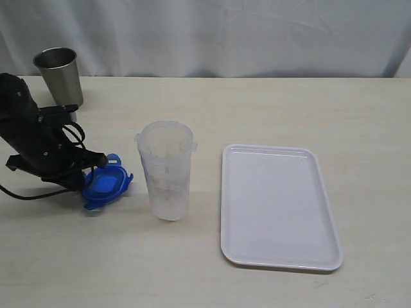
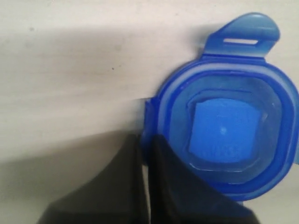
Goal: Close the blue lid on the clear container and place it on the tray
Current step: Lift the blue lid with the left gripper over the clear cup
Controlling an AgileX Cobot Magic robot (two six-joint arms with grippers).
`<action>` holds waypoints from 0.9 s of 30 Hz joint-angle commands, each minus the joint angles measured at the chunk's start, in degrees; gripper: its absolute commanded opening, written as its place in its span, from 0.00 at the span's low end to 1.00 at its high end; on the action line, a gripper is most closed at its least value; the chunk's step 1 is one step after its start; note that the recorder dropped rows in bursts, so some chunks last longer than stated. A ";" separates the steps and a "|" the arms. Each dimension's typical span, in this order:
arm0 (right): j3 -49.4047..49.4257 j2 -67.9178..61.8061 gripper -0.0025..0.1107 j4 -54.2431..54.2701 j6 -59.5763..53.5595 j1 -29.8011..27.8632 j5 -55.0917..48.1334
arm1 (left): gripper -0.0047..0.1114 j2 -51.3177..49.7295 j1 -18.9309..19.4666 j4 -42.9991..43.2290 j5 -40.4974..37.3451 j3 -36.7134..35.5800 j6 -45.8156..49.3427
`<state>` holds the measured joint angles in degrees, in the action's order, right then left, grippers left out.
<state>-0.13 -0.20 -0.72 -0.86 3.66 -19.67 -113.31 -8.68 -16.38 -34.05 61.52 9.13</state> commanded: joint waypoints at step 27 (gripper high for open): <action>0.13 0.20 0.06 0.07 0.20 -0.18 0.12 | 0.04 29.76 -13.01 13.10 19.21 -0.19 27.51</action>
<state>-0.13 -0.20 -0.72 -0.86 3.66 -19.67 -83.92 -19.52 -7.18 -17.87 61.40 35.71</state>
